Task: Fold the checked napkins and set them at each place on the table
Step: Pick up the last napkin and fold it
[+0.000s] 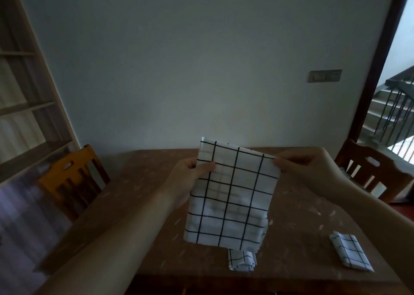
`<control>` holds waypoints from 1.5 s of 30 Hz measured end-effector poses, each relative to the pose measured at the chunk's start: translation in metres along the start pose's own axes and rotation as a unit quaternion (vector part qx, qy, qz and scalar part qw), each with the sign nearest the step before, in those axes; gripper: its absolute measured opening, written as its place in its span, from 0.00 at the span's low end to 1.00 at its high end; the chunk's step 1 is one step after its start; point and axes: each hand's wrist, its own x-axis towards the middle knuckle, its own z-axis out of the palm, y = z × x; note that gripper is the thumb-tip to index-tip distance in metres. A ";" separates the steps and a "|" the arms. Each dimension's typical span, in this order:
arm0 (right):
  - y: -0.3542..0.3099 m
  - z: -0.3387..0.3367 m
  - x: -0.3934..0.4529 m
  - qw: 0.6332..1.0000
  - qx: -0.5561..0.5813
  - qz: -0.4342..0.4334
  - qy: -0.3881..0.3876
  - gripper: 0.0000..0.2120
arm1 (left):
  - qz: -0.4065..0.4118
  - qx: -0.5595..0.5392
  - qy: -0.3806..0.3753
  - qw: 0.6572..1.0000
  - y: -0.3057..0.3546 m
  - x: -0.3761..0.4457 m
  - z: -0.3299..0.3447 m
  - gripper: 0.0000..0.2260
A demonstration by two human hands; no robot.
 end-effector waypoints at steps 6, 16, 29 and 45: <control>-0.003 -0.003 0.003 1.000 -0.005 0.009 -0.005 0.06 | 0.026 0.013 -0.003 1.000 0.010 -0.002 0.005 0.07; -0.006 -0.006 0.007 1.000 0.010 0.003 0.017 0.14 | 0.067 -0.011 0.044 0.997 0.012 0.001 0.011 0.06; -0.011 -0.010 0.006 1.000 -0.019 -0.007 -0.011 0.09 | 0.064 -0.035 0.042 0.996 0.020 -0.004 0.016 0.07; -0.007 -0.017 0.004 0.999 -0.038 -0.011 -0.012 0.13 | 0.063 -0.053 0.013 0.997 0.020 -0.008 0.016 0.07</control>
